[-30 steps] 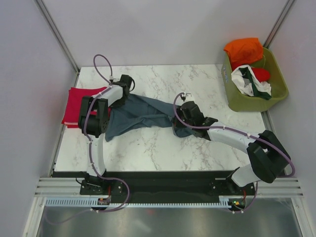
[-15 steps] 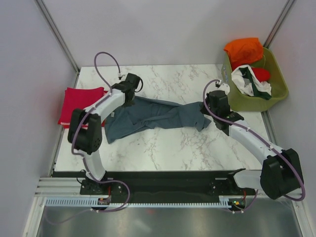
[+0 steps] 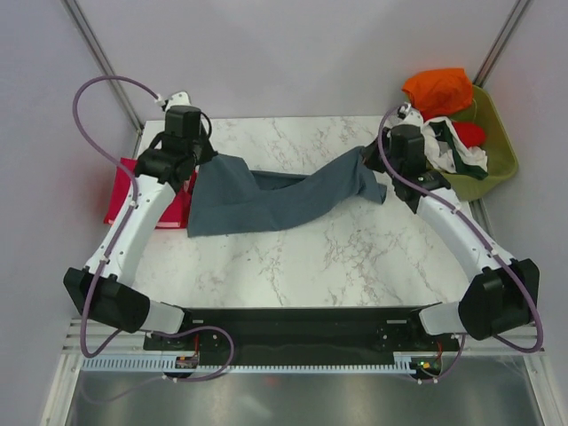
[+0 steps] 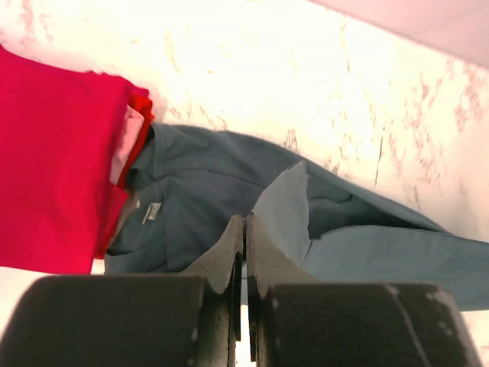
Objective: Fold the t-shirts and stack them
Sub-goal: Flatten the tshirt out
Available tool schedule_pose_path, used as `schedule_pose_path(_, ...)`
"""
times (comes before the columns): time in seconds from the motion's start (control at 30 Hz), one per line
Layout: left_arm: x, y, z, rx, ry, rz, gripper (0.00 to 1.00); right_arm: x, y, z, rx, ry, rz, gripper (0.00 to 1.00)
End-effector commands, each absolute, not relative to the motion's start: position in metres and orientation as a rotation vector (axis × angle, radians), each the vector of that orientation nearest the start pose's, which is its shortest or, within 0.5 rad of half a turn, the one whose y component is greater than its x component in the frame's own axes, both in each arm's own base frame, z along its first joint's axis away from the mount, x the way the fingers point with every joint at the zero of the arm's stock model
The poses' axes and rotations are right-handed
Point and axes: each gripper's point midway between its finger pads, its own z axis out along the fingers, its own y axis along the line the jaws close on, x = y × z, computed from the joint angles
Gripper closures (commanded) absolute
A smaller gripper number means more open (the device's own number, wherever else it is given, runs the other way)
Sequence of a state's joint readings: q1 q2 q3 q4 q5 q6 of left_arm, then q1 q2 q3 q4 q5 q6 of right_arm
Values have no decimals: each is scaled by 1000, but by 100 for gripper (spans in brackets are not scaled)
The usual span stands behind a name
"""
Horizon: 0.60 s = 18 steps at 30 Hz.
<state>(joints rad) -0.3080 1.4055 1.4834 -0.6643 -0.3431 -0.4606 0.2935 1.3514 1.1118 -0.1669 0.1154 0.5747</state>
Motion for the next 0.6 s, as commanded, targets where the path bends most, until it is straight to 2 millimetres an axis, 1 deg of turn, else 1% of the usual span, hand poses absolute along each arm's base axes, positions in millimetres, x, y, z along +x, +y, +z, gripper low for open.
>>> schedule_pose_path(0.0, 393, -68, 347, -420, 1959, -160, 98, 425, 135, 300, 274, 1898, 542, 100)
schedule_pose_path(0.03, 390, -65, 368, -427, 1912, -169, 98, 426, 132, 324, 267, 1855, 548, 100)
schedule_pose_path(0.07, 377, -58, 391, -439, 1854, -176, 98, 420, 129, 341, 250, 1823, 547, 100)
schedule_pose_path(0.1, 371, -56, 404, -442, 1818, -191, 98, 414, 132, 354, 225, 1799, 573, 100)
schedule_pose_path(0.13, 362, -55, 424, -442, 1771, -217, 98, 401, 128, 378, 213, 1741, 586, 100)
schedule_pose_path(0.17, 354, -55, 436, -432, 1743, -242, 98, 394, 127, 388, 202, 1716, 593, 100)
schedule_pose_path(0.2, 336, -53, 458, -422, 1685, -279, 98, 384, 126, 399, 188, 1689, 604, 100)
schedule_pose_path(0.23, 325, -53, 474, -414, 1644, -311, 98, 376, 124, 406, 183, 1667, 608, 100)
schedule_pose_path(0.27, 315, -56, 484, -390, 1621, -352, 98, 356, 121, 427, 164, 1611, 626, 100)
schedule_pose_path(0.3, 303, -55, 497, -381, 1579, -381, 98, 347, 119, 435, 156, 1586, 628, 100)
schedule_pose_path(0.33, 281, -53, 516, -366, 1516, -419, 98, 337, 116, 442, 147, 1561, 630, 100)
schedule_pose_path(0.37, 266, -54, 529, -344, 1477, -457, 98, 314, 111, 462, 134, 1497, 641, 100)
schedule_pose_path(0.4, 254, -54, 539, -329, 1439, -481, 98, 302, 110, 470, 115, 1471, 652, 100)
schedule_pose_path(0.43, 230, -50, 561, -310, 1347, -516, 98, 292, 107, 476, 108, 1445, 652, 100)
schedule_pose_path(0.47, 219, -53, 572, -279, 1307, -550, 98, 269, 102, 493, 96, 1383, 662, 100)
schedule_pose_path(0.5, 208, -52, 583, -263, 1260, -568, 98, 258, 98, 499, 100, 1360, 660, 100)
schedule_pose_path(0.53, 193, -51, 602, -246, 1189, -594, 98, 249, 92, 507, 110, 1330, 651, 100)
schedule_pose_path(0.57, 180, -52, 615, -217, 1143, -622, 98, 233, 86, 518, 113, 1287, 647, 100)
